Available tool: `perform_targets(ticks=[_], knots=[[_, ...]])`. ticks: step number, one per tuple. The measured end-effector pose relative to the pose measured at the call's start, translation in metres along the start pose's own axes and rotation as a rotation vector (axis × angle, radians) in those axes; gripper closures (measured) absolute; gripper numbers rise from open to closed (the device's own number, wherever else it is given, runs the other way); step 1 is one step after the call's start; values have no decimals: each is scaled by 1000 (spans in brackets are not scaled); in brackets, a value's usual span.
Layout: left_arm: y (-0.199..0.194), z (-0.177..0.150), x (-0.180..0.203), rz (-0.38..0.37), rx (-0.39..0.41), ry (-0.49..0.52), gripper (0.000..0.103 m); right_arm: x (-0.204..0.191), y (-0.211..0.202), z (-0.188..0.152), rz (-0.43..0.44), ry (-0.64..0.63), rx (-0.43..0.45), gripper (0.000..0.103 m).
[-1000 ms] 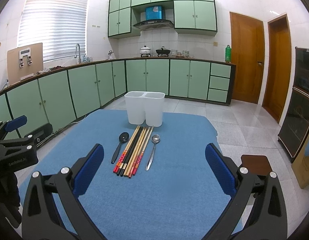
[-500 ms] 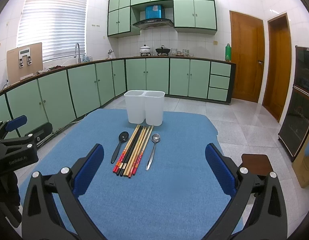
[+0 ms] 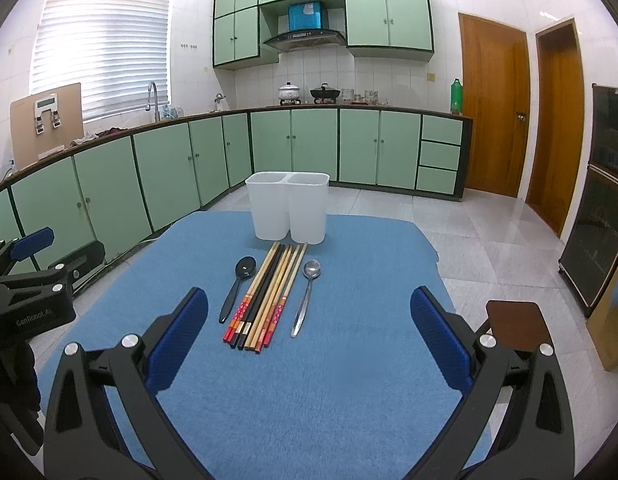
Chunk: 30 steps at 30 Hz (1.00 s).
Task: Organize utensils
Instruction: 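Lower the right gripper onto the silver spoon and close on its handle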
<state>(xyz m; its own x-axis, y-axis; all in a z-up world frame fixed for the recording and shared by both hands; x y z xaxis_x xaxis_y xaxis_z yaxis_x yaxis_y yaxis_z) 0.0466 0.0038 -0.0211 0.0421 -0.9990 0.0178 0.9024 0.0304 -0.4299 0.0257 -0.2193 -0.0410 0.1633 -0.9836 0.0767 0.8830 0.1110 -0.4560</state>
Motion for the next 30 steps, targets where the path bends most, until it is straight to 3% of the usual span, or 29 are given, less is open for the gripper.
perform_targets(ticks=[10, 17, 30], knots=[[31, 9, 3, 1, -38, 17, 6, 5, 25, 11, -5, -17, -18, 5], [97, 21, 11, 7, -98, 46, 6, 16, 81, 29, -26, -25, -48, 5], [213, -1, 15, 3, -327, 43, 8, 35, 219, 9, 44, 61, -317, 9]])
Point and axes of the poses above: each gripper's, at about its wrist camera, not at the fingertips, and y roughly the way its jaws point, x to its right, z to its top, the point moved 3 cm from there along y, roughly the way its jaws point, and after that the axes turned 6 degrees about -y, right-handed, at the moved point
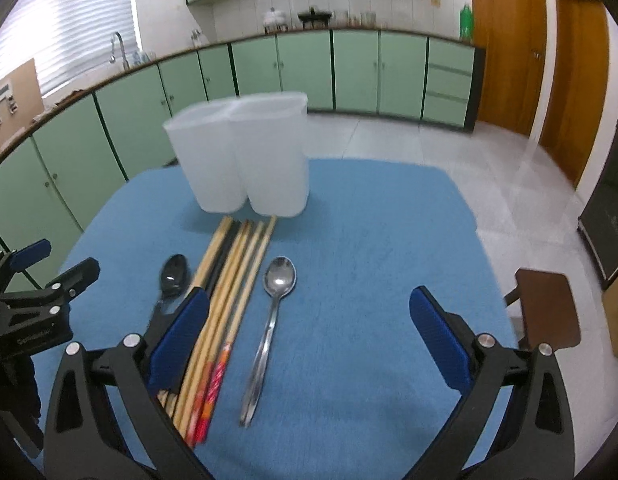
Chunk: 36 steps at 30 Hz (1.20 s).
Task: Organize utensils
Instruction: 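Lower the right gripper onto the silver spoon and close on its handle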
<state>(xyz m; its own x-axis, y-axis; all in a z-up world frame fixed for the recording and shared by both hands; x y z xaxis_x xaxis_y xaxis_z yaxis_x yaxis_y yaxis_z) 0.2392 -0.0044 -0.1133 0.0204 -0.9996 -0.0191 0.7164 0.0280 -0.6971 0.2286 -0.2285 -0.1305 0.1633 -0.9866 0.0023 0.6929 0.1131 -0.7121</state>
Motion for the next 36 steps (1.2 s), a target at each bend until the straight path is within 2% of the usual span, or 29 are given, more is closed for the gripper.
perform_targets(ticks=[3, 5, 6, 9, 11, 15, 18, 20, 21, 25, 30, 36], knots=[[18, 1, 3, -12, -40, -9, 10, -2, 23, 0, 8, 3, -44, 11], [27, 0, 5, -20, -64, -11, 10, -5, 34, 0, 17, 3, -71, 22], [30, 0, 6, -21, -71, -11, 11, -7, 41, 0, 26, 3, -86, 24], [38, -2, 7, -26, -95, -6, 12, -11, 55, 0, 33, 3, -117, 26], [42, -5, 7, -24, -105, -3, 12, -13, 63, -1, 39, 3, -138, 33], [43, -3, 7, -34, -118, -4, 13, -17, 71, 0, 26, -12, -147, 38], [45, -1, 10, -47, -125, -1, 13, -22, 74, 2, 14, -38, -140, 50], [47, -2, 13, -62, -136, -3, 13, -26, 74, 2, 18, -54, -130, 70], [50, -3, 14, -67, -141, -3, 13, -28, 74, 1, 23, -60, -126, 76], [61, -4, 24, -59, -167, 23, 13, -28, 70, -1, 32, -64, -123, 75], [69, -3, 31, -84, -198, 33, 13, -22, 63, -7, 43, -62, -120, 75], [64, -13, 33, -97, -205, 44, 12, -9, 67, 2, 50, -56, -119, 75]])
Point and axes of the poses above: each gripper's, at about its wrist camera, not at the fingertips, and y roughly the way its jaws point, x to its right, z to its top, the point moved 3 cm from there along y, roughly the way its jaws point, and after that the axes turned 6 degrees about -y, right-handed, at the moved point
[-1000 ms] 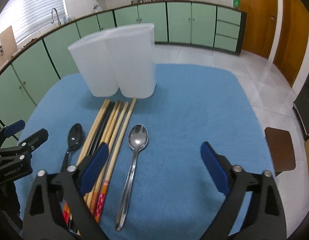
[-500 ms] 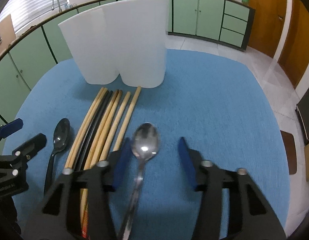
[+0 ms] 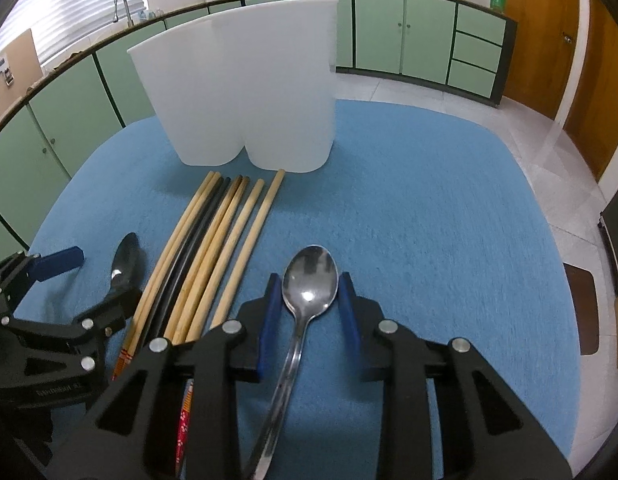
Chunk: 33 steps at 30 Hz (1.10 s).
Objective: Organize utensils
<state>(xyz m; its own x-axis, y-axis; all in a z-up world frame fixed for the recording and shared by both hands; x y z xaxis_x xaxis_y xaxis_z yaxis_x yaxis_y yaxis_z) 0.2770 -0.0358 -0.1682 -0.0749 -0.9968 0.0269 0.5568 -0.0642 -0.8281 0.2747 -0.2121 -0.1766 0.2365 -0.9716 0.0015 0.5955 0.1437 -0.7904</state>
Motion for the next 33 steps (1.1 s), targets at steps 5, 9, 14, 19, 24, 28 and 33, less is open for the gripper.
perform_targets(ticks=[5, 9, 14, 19, 24, 28, 33], knots=[[2, 0, -8, 17, 11, 5, 11, -5, 1, 0, -21, -17, -3, 75], [3, 5, -13, 28, 14, -4, 11, -7, 2, 2, -78, -50, -7, 75], [-2, 10, -11, 4, 16, -24, 12, -2, 5, 7, -94, -58, -17, 74], [5, 16, -9, 32, -8, -56, 9, 8, 8, 12, -29, 7, -48, 61], [11, 19, -6, 59, -36, -54, 9, 11, 13, 18, -14, 30, -80, 58], [11, 25, -5, 34, -39, -75, 30, 7, 18, 22, -43, 15, -96, 75], [8, 30, 0, -13, -29, -75, 67, 11, 17, 22, -3, 48, -85, 76]])
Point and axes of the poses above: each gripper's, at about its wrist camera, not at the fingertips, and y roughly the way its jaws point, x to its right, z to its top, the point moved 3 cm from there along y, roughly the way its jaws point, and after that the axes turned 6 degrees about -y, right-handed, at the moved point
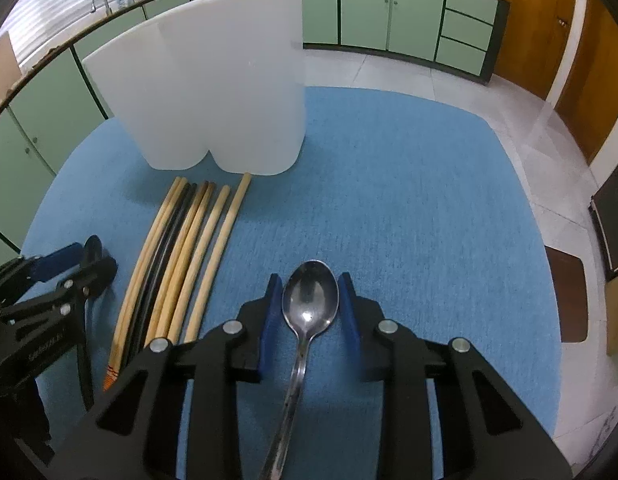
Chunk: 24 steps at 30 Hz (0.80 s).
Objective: Organize utensils
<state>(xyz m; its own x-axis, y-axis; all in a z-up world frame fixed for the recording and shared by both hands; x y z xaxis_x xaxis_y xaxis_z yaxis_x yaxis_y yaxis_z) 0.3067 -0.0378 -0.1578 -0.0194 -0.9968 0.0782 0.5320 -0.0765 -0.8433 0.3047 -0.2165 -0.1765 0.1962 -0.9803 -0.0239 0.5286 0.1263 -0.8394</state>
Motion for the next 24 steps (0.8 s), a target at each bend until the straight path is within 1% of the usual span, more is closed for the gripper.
perform_targets(ticks=[1, 2, 4, 7, 8, 10, 11, 12, 14, 15, 16, 18, 21, 24], knots=[[-1, 1, 0, -18, 2, -3, 67, 4, -3, 0, 26, 10, 21, 76], [-3, 2, 0, -42, 11, -6, 67, 5, -10, -1, 53, 18, 65, 76], [-11, 1, -2, -89, 55, -13, 67, 10, -24, -4, 51, 8, 140, 76], [-37, -2, -3, -175, 193, -15, 67, 11, -48, -8, 49, -20, 253, 76], [-50, -5, -3, -199, 259, -9, 67, 12, -54, -9, 54, -26, 282, 76], [-64, -9, -2, -206, 337, 16, 67, 13, -71, -11, 54, -49, 349, 76], [-73, -13, 0, -197, 386, 38, 67, 14, -74, -10, 54, -55, 367, 76], [-79, -15, 2, -188, 417, 55, 67, 14, -82, -9, 61, -63, 396, 76], [-86, -16, 4, -180, 456, 71, 67, 19, -91, -6, 85, -63, 428, 76], [-91, -16, 5, -179, 479, 72, 67, 12, -94, -12, 92, -64, 442, 76], [-96, -15, 5, -181, 503, 67, 67, 15, -100, -11, 99, -65, 456, 76], [-106, -11, -4, -189, 543, 59, 67, 19, -109, -2, 109, -64, 494, 76], [-120, 3, -2, -197, 605, 54, 67, 20, -130, 14, 124, -58, 546, 76], [-132, 31, 4, -197, 670, 60, 67, 29, -146, 38, 153, -43, 591, 76]])
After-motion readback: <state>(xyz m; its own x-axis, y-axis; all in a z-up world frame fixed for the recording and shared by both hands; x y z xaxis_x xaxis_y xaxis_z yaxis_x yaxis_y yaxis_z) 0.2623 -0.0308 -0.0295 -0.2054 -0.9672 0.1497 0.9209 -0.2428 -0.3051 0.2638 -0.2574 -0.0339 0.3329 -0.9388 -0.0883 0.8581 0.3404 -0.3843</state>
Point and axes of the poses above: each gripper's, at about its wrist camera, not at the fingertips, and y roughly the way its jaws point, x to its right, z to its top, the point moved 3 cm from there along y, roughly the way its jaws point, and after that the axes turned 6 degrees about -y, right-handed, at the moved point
